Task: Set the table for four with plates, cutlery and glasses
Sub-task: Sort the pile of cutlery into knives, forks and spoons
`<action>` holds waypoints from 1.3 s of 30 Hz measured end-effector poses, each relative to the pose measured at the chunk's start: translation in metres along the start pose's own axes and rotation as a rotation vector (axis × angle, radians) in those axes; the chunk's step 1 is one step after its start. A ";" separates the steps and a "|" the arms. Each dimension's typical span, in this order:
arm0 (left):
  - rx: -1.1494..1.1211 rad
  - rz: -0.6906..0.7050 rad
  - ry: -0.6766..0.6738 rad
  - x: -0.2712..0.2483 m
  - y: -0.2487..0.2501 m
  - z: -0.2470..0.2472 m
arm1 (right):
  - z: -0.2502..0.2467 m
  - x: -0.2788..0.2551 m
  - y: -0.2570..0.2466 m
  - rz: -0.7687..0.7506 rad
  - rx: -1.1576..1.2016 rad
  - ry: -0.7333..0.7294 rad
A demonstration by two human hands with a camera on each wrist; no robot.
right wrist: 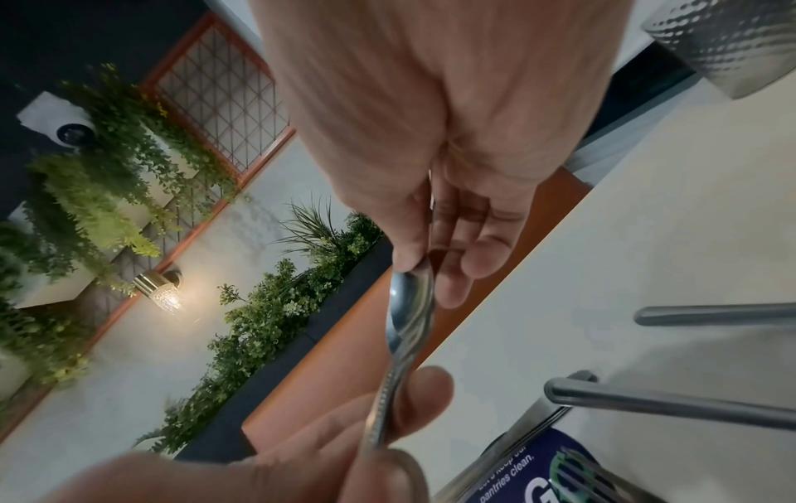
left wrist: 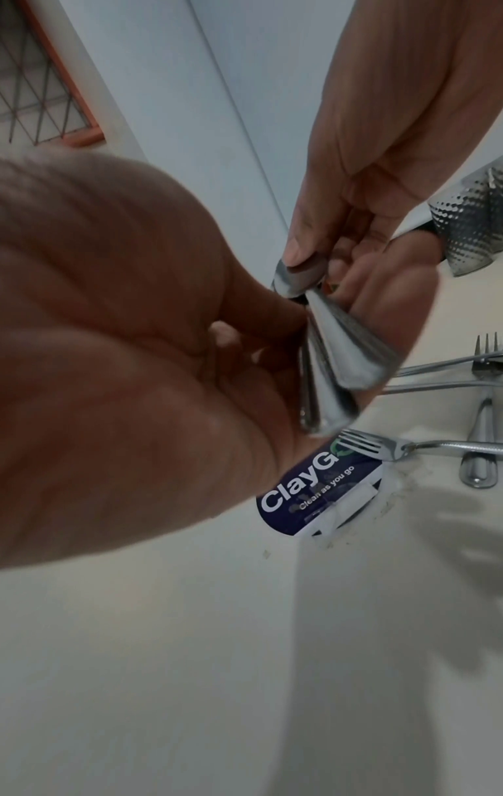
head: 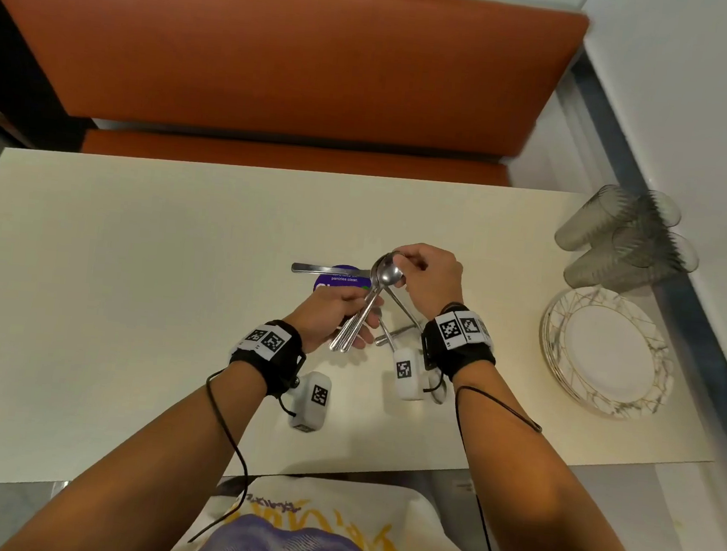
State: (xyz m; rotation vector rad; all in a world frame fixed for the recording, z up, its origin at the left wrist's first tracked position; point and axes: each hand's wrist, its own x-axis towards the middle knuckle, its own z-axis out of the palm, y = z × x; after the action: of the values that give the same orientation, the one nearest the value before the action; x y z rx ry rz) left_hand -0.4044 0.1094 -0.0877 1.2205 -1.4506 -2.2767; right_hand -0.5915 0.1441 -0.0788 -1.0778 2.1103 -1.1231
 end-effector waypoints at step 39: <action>0.257 -0.134 0.106 0.040 -0.012 0.017 | -0.082 -0.073 0.091 0.696 -0.495 -0.206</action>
State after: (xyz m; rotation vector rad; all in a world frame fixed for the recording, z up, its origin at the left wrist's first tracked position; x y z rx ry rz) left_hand -0.4391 0.1054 -0.1161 1.5294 -1.7090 -2.1165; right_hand -0.6474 0.2719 -0.1078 -0.5180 2.3555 -0.1606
